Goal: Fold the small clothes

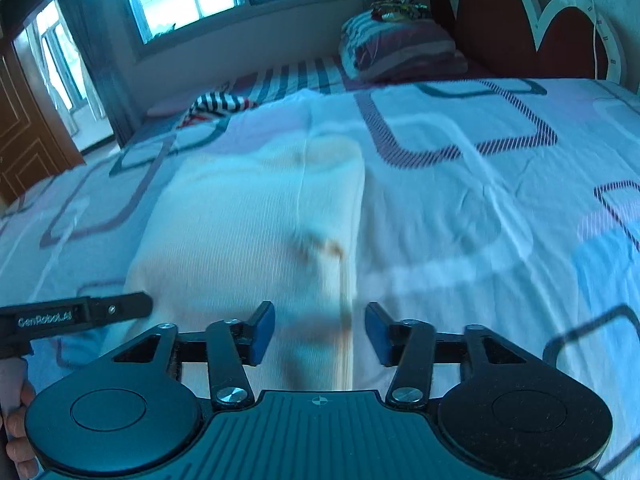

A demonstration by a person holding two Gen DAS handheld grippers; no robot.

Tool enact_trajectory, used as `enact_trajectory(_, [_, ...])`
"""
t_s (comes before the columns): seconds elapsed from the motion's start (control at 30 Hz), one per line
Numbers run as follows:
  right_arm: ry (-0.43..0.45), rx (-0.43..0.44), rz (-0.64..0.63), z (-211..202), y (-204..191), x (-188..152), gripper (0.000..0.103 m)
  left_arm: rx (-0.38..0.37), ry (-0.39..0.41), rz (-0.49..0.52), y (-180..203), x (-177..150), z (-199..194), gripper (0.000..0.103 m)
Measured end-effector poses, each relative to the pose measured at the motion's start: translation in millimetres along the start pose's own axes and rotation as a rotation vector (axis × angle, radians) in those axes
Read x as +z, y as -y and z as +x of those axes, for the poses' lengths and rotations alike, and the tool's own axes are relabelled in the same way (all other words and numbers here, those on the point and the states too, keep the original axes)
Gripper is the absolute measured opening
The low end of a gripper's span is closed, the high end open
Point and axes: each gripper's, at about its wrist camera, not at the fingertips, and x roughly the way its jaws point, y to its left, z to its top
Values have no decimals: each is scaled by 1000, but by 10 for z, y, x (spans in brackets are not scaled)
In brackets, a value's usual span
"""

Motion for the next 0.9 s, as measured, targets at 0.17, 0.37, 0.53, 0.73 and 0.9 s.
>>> enact_trajectory(0.17, [-33, -36, 9, -3, 49, -194, 30, -10, -6, 38, 66, -106, 14, 45])
enact_trajectory(0.37, [-32, -81, 49, -56, 116, -206, 30, -27, -45, 64, 45, -213, -144, 47])
enact_trajectory(0.53, [-49, -59, 35, -217, -4, -337, 29, -21, -56, 54, -8, -292, -226, 65])
enact_trajectory(0.73, [-40, -109, 120, -330, 50, -466, 21, -42, -61, 88, 6, -310, -215, 63])
enact_trajectory(0.9, [-42, -149, 134, -393, 23, -490, 21, -51, -83, 83, 16, -258, -209, 72])
